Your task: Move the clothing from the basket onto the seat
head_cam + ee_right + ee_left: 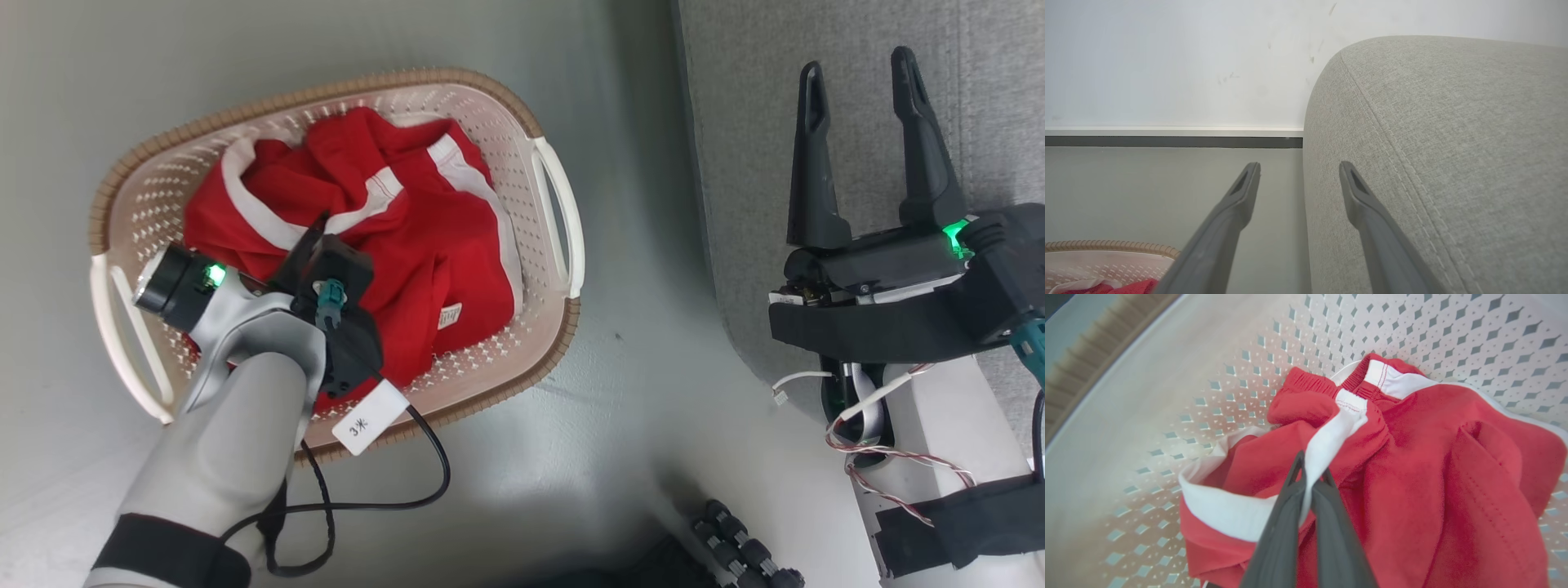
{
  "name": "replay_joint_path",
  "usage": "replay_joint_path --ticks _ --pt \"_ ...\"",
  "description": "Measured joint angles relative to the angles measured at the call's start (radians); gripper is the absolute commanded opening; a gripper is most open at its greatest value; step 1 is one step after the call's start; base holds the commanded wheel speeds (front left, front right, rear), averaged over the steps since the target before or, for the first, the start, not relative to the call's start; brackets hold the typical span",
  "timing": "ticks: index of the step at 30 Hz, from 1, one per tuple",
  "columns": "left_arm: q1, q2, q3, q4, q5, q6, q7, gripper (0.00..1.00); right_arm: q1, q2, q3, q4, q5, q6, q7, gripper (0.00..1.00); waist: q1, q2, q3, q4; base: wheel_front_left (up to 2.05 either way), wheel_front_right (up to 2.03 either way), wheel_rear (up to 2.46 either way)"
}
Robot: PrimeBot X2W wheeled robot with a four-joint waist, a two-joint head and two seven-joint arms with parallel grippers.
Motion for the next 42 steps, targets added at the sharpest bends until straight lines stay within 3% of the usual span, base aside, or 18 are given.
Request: replay_joint_path --ticks 8,24,30,42 --pt "0.008 -0.048 0.006 0.01 -0.053 -0.019 -0.082 0.0 0.001 -0.001 -0.024 0.077 0.0 0.007 0.002 1.0 0.0 -0.0001 -0.07 0.023 0.0 0.0 0.0" --pt "0.027 -0.078 0.035 -0.072 -0.214 -0.112 -0.113 0.0 0.043 -0.028 -0.083 0.188 -0.004 0.014 0.003 1.0 -0.0001 -0.0002 -0.279 0.119 0.0 0.0 0.0" --pt "0.027 -0.079 -0.007 -0.138 -0.267 -0.141 -0.113 0.0 0.069 -0.045 -0.099 0.224 -0.004 0.02 0.003 1.0 -0.0002 -0.0002 -0.365 0.164 0.0 0.0 0.0" --pt "0.043 -0.08 -0.104 -0.238 -0.404 -0.142 -0.113 0.0 0.151 -0.041 -0.102 0.278 -0.004 0.025 0.004 1.0 -0.0003 -0.0002 -0.53 0.23 0.0 0.0 0.0"
